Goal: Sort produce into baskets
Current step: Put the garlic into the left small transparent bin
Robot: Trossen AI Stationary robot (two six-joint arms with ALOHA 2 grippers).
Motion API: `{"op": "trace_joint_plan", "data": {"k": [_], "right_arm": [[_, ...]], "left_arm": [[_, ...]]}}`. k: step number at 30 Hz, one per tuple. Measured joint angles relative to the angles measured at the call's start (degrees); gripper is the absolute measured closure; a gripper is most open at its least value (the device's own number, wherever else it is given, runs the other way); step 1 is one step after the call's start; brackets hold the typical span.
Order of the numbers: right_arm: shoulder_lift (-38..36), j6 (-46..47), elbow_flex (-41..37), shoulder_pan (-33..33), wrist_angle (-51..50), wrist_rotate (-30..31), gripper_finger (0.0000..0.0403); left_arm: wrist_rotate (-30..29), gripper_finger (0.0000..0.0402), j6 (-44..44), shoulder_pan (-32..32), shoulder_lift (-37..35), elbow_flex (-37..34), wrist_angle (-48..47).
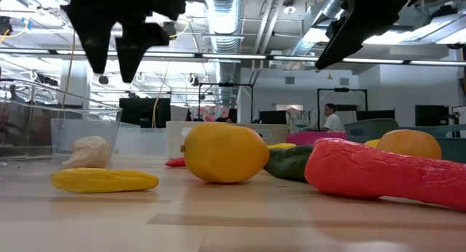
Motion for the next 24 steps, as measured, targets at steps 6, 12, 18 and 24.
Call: {"op": "trace_joint_plan", "data": {"k": [6,12,18,24], "right_arm": [[0.0,-0.03,0.0,0.01,-0.01,0.0,0.0152],[0.0,-0.07,0.0,0.01,-0.02,0.0,0.0152],[0.0,-0.07,0.0,0.01,-0.02,0.0,0.0152],[0.0,-0.07,0.0,0.01,-0.07,-0.01,0.0152]], "left_arm": [[-0.02,0.0152,1.96,-1.38,6.14,0.0,0.01],[-1.15,0.0152,2.96,-1.38,10.59,0.0,0.15],[-1.31,0.0152,4.17,-1.39,12.84,-0.02,0.83],[-1.31,0.0152,3.88,-1.43,12.85,-0.87,3.17]]}}
